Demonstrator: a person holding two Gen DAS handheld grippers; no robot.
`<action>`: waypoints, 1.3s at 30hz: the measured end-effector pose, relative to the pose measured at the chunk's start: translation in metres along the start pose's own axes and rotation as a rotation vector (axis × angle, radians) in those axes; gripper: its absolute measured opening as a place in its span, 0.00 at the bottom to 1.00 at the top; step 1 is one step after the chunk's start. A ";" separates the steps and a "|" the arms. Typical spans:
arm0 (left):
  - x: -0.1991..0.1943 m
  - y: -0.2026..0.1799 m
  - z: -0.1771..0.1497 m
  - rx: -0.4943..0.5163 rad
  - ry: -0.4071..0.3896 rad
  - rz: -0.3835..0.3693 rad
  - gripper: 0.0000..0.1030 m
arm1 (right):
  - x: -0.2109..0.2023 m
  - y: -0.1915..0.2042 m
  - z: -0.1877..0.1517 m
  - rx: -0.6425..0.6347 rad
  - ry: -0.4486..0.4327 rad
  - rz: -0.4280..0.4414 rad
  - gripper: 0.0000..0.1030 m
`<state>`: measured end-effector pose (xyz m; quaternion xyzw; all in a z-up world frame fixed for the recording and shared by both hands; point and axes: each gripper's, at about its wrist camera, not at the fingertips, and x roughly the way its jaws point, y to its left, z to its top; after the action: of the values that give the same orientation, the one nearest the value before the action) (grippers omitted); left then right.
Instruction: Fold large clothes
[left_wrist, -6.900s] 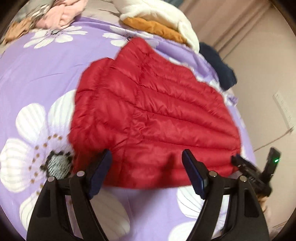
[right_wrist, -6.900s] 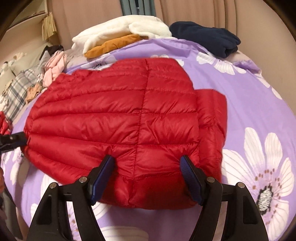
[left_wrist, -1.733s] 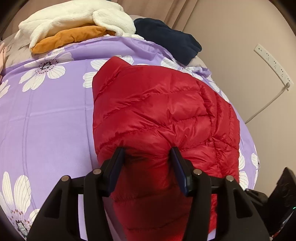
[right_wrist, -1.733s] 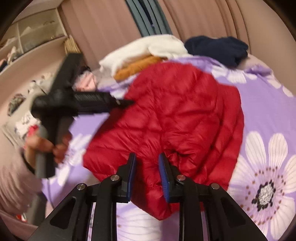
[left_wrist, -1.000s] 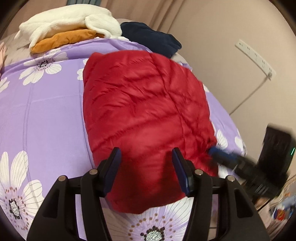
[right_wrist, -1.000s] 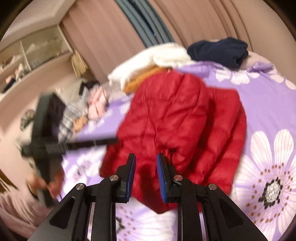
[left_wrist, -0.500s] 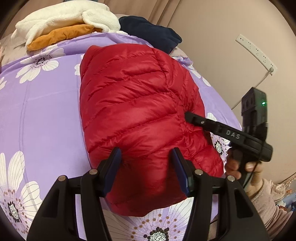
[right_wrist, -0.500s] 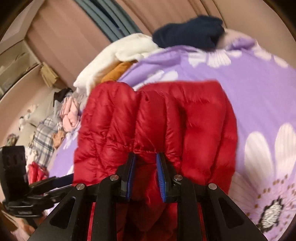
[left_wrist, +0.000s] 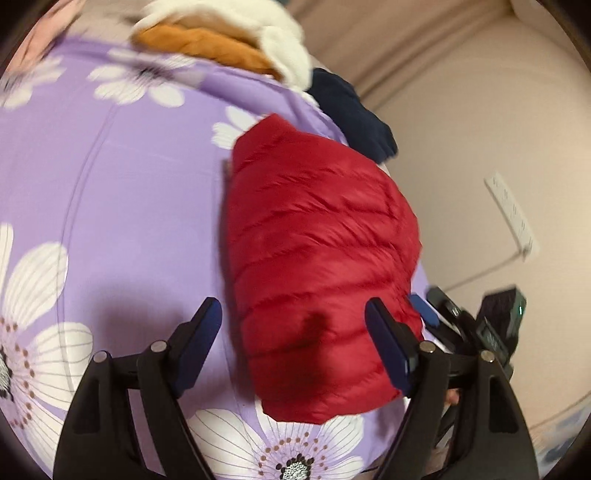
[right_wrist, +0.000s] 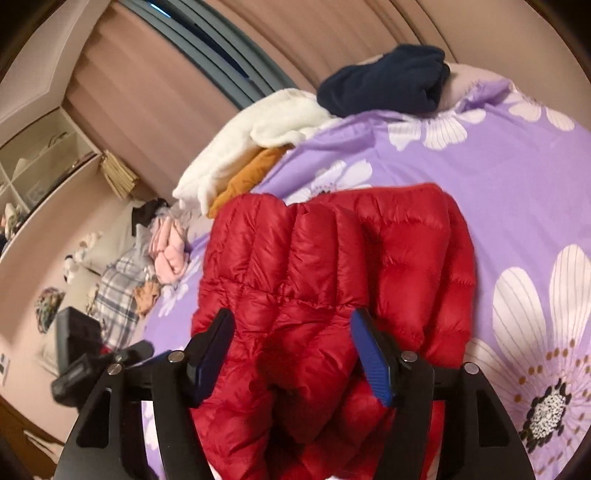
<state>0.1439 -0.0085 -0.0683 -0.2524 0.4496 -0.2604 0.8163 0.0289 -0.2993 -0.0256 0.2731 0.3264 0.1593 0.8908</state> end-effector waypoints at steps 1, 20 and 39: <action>0.000 0.004 0.000 -0.023 0.002 -0.013 0.78 | -0.004 0.003 0.000 -0.001 -0.009 -0.004 0.67; 0.027 0.037 0.002 -0.193 0.093 -0.127 0.98 | -0.002 -0.079 -0.018 0.329 -0.003 0.017 0.98; 0.066 0.031 0.005 -0.186 0.162 -0.157 0.99 | 0.020 -0.096 -0.021 0.467 0.060 0.158 0.99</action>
<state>0.1842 -0.0278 -0.1257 -0.3396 0.5150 -0.3003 0.7275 0.0397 -0.3590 -0.1053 0.4915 0.3581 0.1568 0.7782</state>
